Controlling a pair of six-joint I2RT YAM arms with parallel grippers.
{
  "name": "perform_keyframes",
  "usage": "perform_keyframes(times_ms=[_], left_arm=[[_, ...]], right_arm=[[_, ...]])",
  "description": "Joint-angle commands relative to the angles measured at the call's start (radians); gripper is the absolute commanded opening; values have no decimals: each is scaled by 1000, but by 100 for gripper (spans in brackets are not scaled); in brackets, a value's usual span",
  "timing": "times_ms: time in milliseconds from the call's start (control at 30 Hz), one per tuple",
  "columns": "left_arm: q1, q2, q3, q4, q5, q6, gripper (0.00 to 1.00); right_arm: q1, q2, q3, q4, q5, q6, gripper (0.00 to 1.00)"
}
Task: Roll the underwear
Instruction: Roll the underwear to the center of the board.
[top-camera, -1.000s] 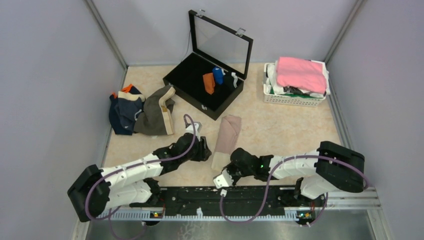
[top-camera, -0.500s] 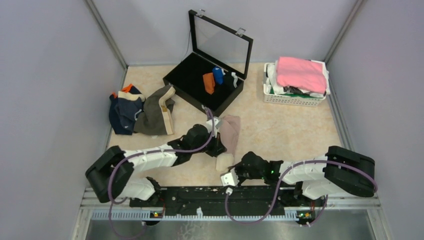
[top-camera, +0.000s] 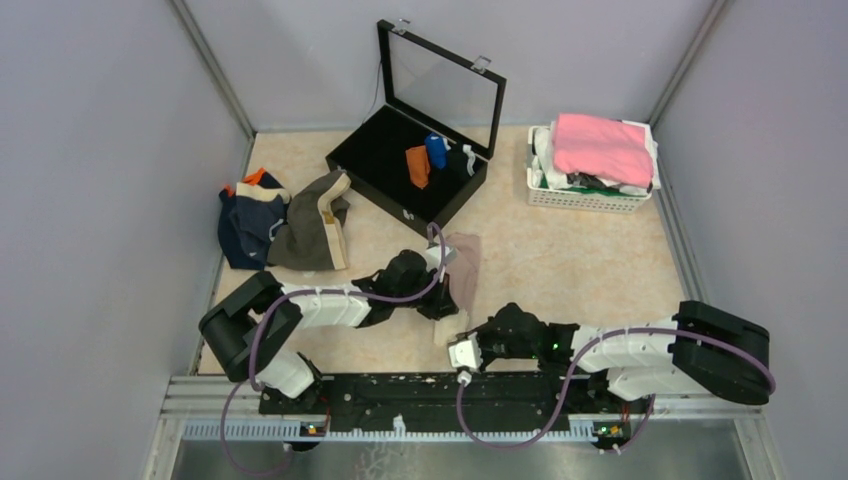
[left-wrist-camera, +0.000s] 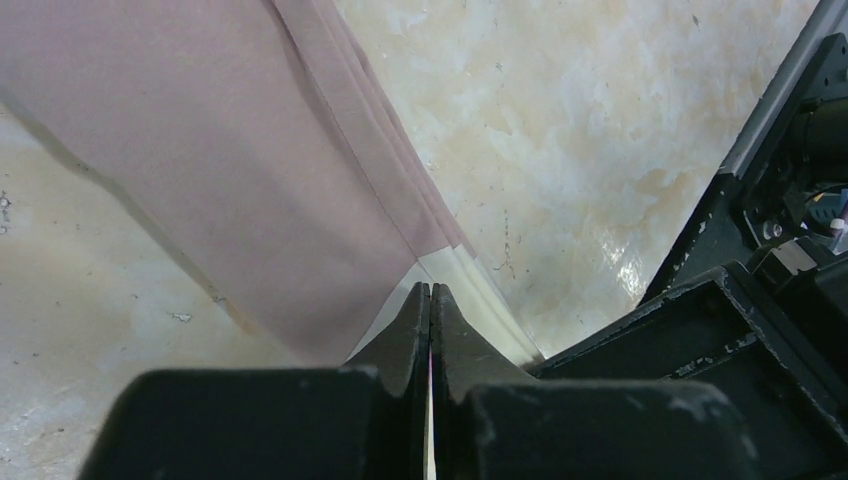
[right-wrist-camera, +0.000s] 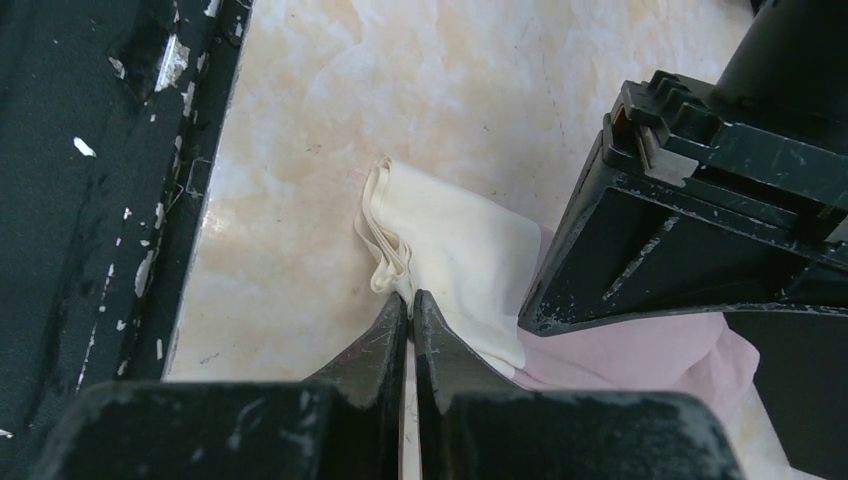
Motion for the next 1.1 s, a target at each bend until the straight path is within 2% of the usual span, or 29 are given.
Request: perform_keyframes(times_ms=[0, 200, 633, 1067], left_arm=[[4, -22, -12, 24, 3, 33, 0], [4, -72, -57, 7, -13, 35, 0], [6, -76, -86, -3, -26, 36, 0], [6, -61, -75, -24, -26, 54, 0]], right_arm=[[-8, -27, -14, 47, -44, 80, 0], [-8, -62, -49, 112, -22, 223, 0], [-8, -136, -95, 220, 49, 466, 0], [-48, -161, -113, 231, 132, 750, 0]])
